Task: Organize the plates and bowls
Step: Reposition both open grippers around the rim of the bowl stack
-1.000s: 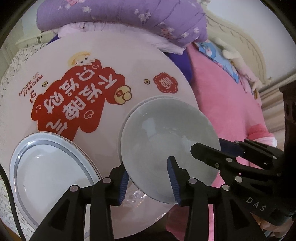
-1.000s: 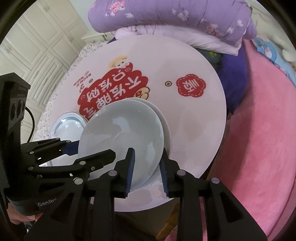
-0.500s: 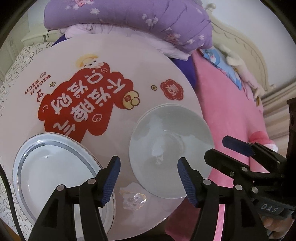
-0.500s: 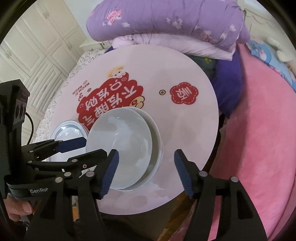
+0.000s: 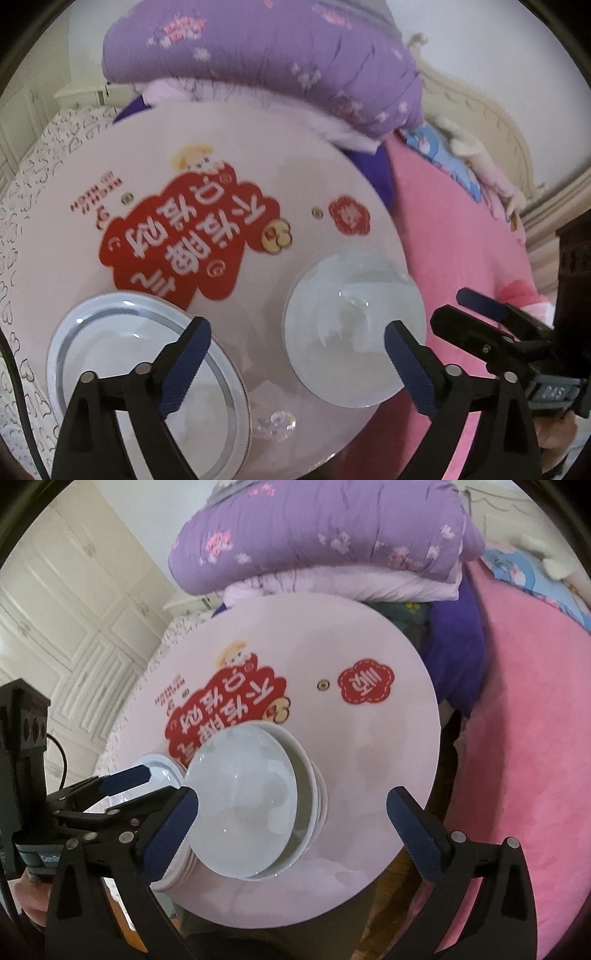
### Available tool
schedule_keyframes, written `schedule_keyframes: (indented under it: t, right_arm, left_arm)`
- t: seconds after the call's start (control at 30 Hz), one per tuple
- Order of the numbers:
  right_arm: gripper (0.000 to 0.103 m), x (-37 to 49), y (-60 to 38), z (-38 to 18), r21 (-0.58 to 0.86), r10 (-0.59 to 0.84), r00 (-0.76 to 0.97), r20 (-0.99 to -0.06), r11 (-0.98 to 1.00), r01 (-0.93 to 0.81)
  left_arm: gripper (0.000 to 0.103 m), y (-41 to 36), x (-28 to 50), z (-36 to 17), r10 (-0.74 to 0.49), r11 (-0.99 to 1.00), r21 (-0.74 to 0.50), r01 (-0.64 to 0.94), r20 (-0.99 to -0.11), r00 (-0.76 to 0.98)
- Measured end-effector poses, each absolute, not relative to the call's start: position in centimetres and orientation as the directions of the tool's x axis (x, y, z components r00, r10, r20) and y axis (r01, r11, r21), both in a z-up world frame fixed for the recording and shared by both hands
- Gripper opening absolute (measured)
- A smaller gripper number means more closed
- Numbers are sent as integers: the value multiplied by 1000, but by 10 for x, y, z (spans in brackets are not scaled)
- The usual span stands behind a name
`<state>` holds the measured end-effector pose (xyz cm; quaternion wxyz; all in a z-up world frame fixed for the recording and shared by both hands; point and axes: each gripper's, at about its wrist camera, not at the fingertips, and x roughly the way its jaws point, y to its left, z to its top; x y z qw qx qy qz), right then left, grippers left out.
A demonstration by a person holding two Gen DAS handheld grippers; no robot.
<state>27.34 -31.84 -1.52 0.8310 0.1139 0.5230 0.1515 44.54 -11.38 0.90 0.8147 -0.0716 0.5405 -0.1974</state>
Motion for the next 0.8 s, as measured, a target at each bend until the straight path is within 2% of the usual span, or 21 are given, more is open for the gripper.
schedule_keyframes:
  t: [0.17, 0.3, 0.8]
  right_arm:
    - [103, 272, -331, -16, 390, 394, 436, -809, 915, -104]
    - [103, 271, -341, -21, 399, 393, 442, -806, 913, -83]
    - [103, 269, -346, -43, 391, 383, 402, -832, 918, -65]
  left_arm:
    - [102, -95, 434, 24, -390, 919, -313, 241, -815, 427]
    - [102, -85, 425, 27, -385, 921, -304, 242, -800, 461]
    - [100, -89, 453, -18, -484, 874, -428, 230, -813, 323]
